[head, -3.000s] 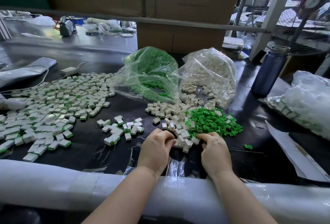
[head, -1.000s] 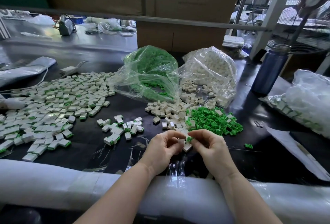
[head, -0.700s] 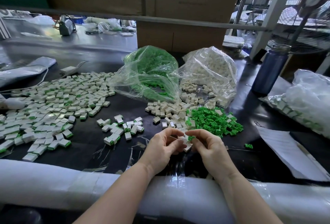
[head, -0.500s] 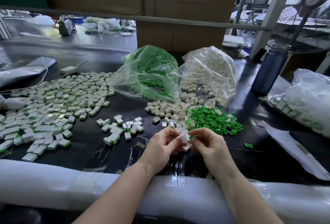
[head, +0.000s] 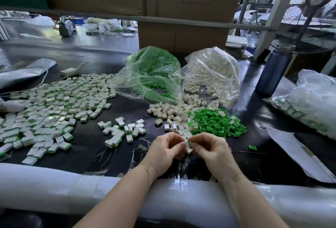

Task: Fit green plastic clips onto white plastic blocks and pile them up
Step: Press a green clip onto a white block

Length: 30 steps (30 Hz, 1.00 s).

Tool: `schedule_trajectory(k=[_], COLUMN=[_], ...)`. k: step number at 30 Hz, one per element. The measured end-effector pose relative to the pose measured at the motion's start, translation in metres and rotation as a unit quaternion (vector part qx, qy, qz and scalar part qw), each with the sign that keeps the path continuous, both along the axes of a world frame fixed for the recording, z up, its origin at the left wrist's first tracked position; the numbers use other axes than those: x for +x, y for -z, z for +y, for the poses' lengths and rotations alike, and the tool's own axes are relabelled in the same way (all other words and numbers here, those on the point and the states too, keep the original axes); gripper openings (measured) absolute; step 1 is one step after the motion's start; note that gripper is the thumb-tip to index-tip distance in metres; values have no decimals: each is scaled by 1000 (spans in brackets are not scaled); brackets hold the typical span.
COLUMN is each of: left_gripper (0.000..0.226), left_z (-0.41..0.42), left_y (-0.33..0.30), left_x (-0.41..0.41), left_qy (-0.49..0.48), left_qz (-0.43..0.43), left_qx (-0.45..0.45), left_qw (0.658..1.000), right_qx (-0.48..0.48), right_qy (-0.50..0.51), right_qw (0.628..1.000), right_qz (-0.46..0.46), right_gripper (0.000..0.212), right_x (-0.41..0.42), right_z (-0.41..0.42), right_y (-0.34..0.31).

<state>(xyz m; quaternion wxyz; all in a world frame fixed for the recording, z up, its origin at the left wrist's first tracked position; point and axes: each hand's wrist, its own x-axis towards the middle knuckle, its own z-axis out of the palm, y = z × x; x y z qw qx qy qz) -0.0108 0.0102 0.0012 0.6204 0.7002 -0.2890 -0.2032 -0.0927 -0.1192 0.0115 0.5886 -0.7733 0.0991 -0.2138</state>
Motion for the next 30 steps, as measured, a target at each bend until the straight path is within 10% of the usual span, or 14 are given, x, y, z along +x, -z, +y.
schedule_trajectory(k=[30], left_gripper=[11], left_z=[0], left_y=[-2], left_x=[-5], left_qy=[21], left_qz=[-100], left_qx=[69], left_qw=[992], right_qx=[48], right_qy=[-39], right_qw=[996], right_qz=[64], right_gripper=[23], right_x=[-2], right_z=[-2], right_y=[-2])
